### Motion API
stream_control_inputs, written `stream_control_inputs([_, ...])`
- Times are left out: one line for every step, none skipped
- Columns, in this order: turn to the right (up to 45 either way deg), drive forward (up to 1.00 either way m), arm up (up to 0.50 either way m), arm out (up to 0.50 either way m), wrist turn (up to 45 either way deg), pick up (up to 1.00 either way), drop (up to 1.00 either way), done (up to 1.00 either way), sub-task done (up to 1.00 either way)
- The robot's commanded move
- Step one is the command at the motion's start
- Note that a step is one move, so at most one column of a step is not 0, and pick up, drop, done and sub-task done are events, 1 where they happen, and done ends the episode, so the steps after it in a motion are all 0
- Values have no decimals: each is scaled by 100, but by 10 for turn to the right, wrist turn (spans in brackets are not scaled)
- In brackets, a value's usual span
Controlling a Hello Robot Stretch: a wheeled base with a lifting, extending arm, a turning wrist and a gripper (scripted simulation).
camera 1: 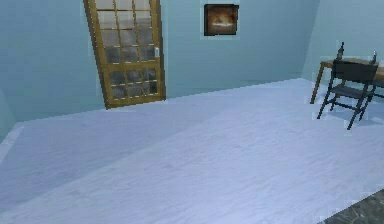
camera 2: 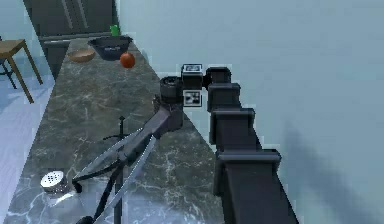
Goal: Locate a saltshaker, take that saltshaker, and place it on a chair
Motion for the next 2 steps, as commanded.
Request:
stream_control_inputs([0,0,0,-22,0,0,0,0,0])
stream_control_inputs([-450,0,0,0,0,0,0,0,0])
